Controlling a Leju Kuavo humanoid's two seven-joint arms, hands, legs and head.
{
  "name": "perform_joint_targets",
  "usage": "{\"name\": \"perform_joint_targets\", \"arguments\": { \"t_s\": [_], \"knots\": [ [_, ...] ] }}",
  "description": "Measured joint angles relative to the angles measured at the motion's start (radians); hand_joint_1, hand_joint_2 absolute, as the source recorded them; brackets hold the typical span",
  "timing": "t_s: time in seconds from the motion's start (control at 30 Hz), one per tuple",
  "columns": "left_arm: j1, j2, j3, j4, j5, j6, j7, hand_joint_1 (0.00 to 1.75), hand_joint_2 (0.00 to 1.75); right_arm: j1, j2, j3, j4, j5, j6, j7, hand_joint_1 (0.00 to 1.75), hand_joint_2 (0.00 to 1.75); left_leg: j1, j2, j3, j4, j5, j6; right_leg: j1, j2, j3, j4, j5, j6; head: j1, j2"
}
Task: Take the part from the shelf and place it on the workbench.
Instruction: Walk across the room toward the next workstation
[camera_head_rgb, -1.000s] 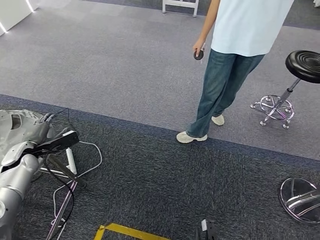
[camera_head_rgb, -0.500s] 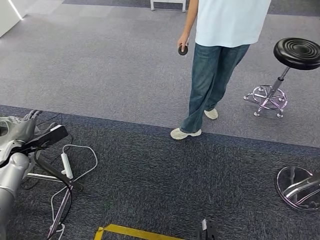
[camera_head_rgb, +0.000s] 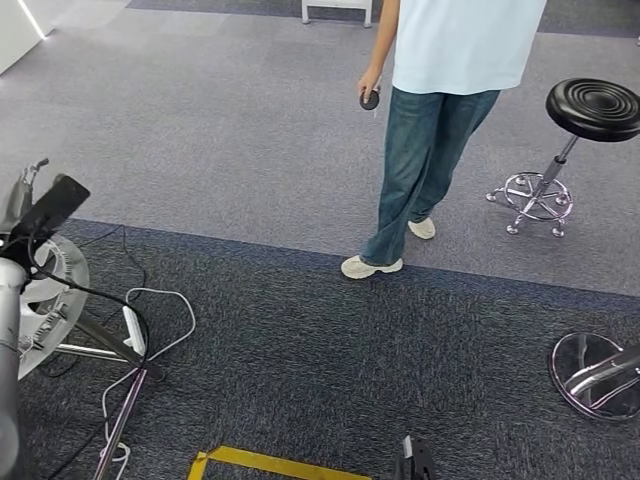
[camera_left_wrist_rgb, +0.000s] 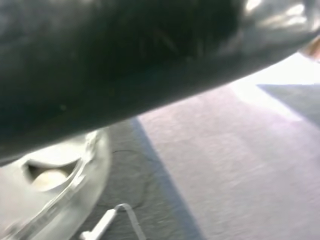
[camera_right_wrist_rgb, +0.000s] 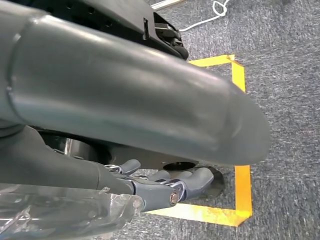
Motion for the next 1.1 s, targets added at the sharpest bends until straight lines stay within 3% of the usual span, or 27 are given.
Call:
{"name": "perform_joint_targets", "arguments": {
  "t_s": [0.17,0.33,0.4,0.47,0.53,0.57,0.6,0.63,0.7,0.77,0.87,0.93,1.0,1.03,1.07,1.1],
  "knots": [
    [-0.053,-0.003,0.001,-0.061,0.034,-0.026,0.012,0.00,0.00,0.003,0.000,0.003,0.000,0.000,0.017,-0.014,0.00,0.00,-0.002,0.000,-0.001,0.002,0.000,0.002,-0.003,0.000,0.000,-0.001,0.002,0.002,0.000,0.000],
    [-0.063,0.008,0.002,-0.095,0.050,-0.031,0.015,0.00,0.00,0.005,0.001,0.003,0.000,0.000,0.029,-0.024,0.00,0.00,-0.006,0.000,-0.001,-0.001,0.000,0.023,-0.008,0.001,0.002,-0.009,0.007,0.015,-0.001,0.000],
    [-0.065,0.012,0.002,-0.104,0.054,-0.031,0.016,0.00,0.00,0.006,0.001,0.003,0.000,0.000,0.030,-0.026,0.00,0.00,-0.002,0.008,0.010,-0.022,0.010,0.028,-0.006,0.001,-0.007,0.004,-0.005,0.021,0.000,0.000],
    [-0.067,0.012,0.003,-0.108,0.057,-0.031,0.016,0.00,0.00,0.007,0.001,0.003,0.000,0.000,0.033,-0.027,0.00,0.00,0.004,0.018,0.019,-0.036,0.017,0.032,-0.006,0.001,-0.050,0.092,-0.051,0.027,0.004,0.000],
    [-0.062,0.012,0.004,-0.109,0.060,-0.031,0.016,0.00,0.00,0.006,0.001,0.003,0.000,0.000,0.036,-0.027,0.00,0.00,0.005,0.024,0.019,-0.037,0.017,0.032,-0.008,0.000,-0.115,0.222,-0.102,0.033,0.006,0.000],
    [-0.056,0.012,0.004,-0.109,0.061,-0.030,0.016,0.00,0.00,0.005,0.000,0.003,0.000,0.000,0.038,-0.027,0.00,0.00,0.006,0.030,0.020,-0.036,0.015,0.031,-0.010,-0.001,-0.135,0.259,-0.108,0.036,0.006,0.000],
    [-0.050,0.011,0.004,-0.109,0.063,-0.029,0.016,0.00,0.00,0.005,0.000,0.003,0.000,0.000,0.039,-0.027,0.00,0.00,0.007,0.035,0.021,-0.036,0.013,0.028,-0.011,-0.002,-0.136,0.257,-0.097,0.038,0.006,0.000],
    [-0.045,0.011,0.004,-0.109,0.064,-0.027,0.016,0.00,0.00,0.004,0.000,0.003,0.000,0.000,0.041,-0.026,0.00,0.00,0.010,0.042,0.023,-0.034,0.010,0.023,-0.013,-0.008,-0.116,0.214,-0.067,0.041,0.006,0.000],
    [-0.037,0.015,0.006,-0.109,0.064,-0.023,0.016,0.00,0.00,0.006,0.001,0.003,0.000,0.000,0.043,-0.023,0.00,0.00,0.013,0.056,0.026,-0.023,0.000,0.009,-0.013,-0.043,-0.049,0.076,-0.008,0.048,0.008,0.000],
    [-0.032,0.026,0.007,-0.109,0.063,-0.017,0.016,0.00,0.00,0.009,0.002,0.003,0.000,-0.001,0.044,-0.022,0.00,0.00,0.011,0.069,0.024,-0.012,-0.007,-0.004,-0.010,-0.059,-0.014,0.004,0.011,0.036,0.009,0.000],
    [-0.022,0.033,0.008,-0.109,0.063,-0.011,0.015,0.00,0.00,0.010,0.002,0.004,0.000,-0.003,0.046,-0.022,0.00,0.00,0.013,0.086,0.025,-0.010,-0.014,-0.014,-0.007,-0.024,-0.020,0.006,0.010,0.005,0.007,0.000],
    [-0.015,0.035,0.008,-0.108,0.062,-0.010,0.015,0.00,0.00,0.008,0.002,0.004,0.000,-0.003,0.046,-0.022,0.00,0.00,0.018,0.051,0.011,0.031,-0.050,-0.019,-0.007,-0.001,-0.020,0.004,0.012,-0.010,0.005,0.000],
    [-0.007,0.043,0.009,-0.107,0.062,-0.010,0.015,0.00,0.00,0.007,0.003,0.004,0.000,-0.003,0.048,-0.022,0.00,0.00,0.017,0.001,-0.047,0.158,-0.119,-0.017,-0.007,0.023,-0.020,0.003,0.014,-0.020,0.001,0.000],
    [-0.002,0.046,0.009,-0.106,0.062,-0.009,0.015,0.00,0.00,0.007,0.003,0.004,0.000,-0.003,0.050,-0.022,0.00,0.00,0.015,-0.009,-0.084,0.231,-0.148,-0.015,-0.006,0.036,-0.020,0.003,0.015,-0.023,-0.001,0.000],
    [0.004,0.048,0.009,-0.104,0.061,-0.009,0.015,0.00,0.00,0.007,0.003,0.004,0.000,-0.003,0.052,-0.021,0.00,0.00,0.013,-0.014,-0.111,0.281,-0.160,-0.011,-0.005,0.051,-0.020,0.003,0.015,-0.025,-0.002,0.000],
    [0.010,0.048,0.009,-0.102,0.059,-0.008,0.015,0.00,0.00,0.007,0.003,0.004,0.000,-0.003,0.054,-0.020,0.00,0.00,0.012,-0.016,-0.123,0.294,-0.151,-0.007,-0.004,0.065,-0.020,0.003,0.016,-0.026,-0.002,0.000]
  ]
}}
